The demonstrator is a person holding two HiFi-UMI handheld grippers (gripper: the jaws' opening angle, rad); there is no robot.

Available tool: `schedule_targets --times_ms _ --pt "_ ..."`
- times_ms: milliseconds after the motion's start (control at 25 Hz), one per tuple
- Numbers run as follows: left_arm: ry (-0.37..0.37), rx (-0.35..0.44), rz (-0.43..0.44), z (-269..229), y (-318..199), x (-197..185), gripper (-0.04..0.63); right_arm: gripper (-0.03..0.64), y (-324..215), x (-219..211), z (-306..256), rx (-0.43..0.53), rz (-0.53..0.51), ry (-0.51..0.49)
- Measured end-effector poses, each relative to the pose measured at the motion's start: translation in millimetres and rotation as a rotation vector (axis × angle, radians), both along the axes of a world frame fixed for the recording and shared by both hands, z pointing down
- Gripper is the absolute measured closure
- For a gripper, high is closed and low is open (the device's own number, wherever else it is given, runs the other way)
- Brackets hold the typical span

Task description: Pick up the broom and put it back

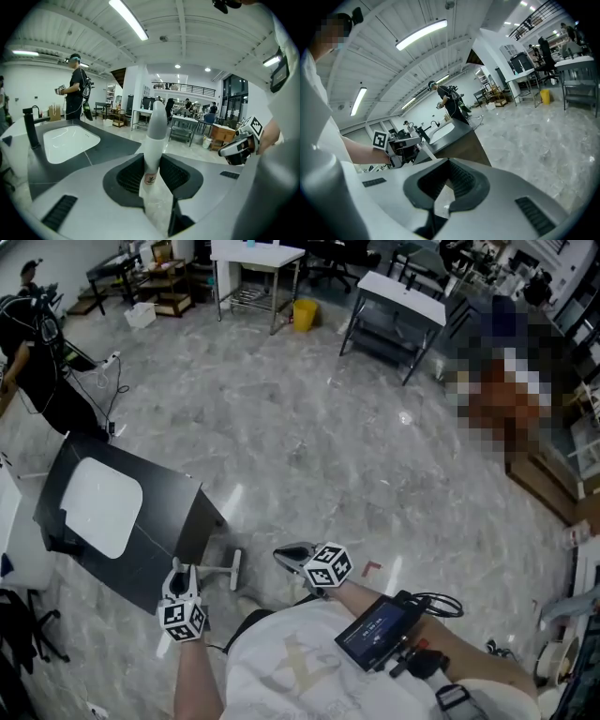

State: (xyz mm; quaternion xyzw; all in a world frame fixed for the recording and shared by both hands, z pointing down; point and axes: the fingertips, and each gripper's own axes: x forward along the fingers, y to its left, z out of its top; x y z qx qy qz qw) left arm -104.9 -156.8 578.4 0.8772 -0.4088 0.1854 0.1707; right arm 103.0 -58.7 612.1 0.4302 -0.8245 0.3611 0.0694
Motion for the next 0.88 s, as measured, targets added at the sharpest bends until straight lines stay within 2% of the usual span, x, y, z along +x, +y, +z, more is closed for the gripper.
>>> schedule_targets --times_ms 120,320,560,720,880 --pt "0.003 0.018 -0.046 -13.5 13.1 -9.3 0.488 0.601 0.1 2.9 -0.1 0.006 -0.039 -0.004" --pt "0.062 0.032 -0.085 -30.2 52.5 -8.3 0.488 0.601 20.2 5.2 -19.5 0.058 -0.126 0.005" --pt "0.104 0.041 -0.195 -74.4 111.4 3.4 0.488 0.601 36.5 13.7 -52.7 0.096 -0.253 -0.062" --pt "0.114 0.052 -0.203 -97.2 130.3 28.9 0.488 0.601 30.6 25.3 -72.9 0.119 -0.291 -0.092" --pt "0.107 0.073 -0.219 -99.6 141.0 27.5 0.488 0.601 22.9 7.5 -74.1 0.147 -0.328 -0.128"
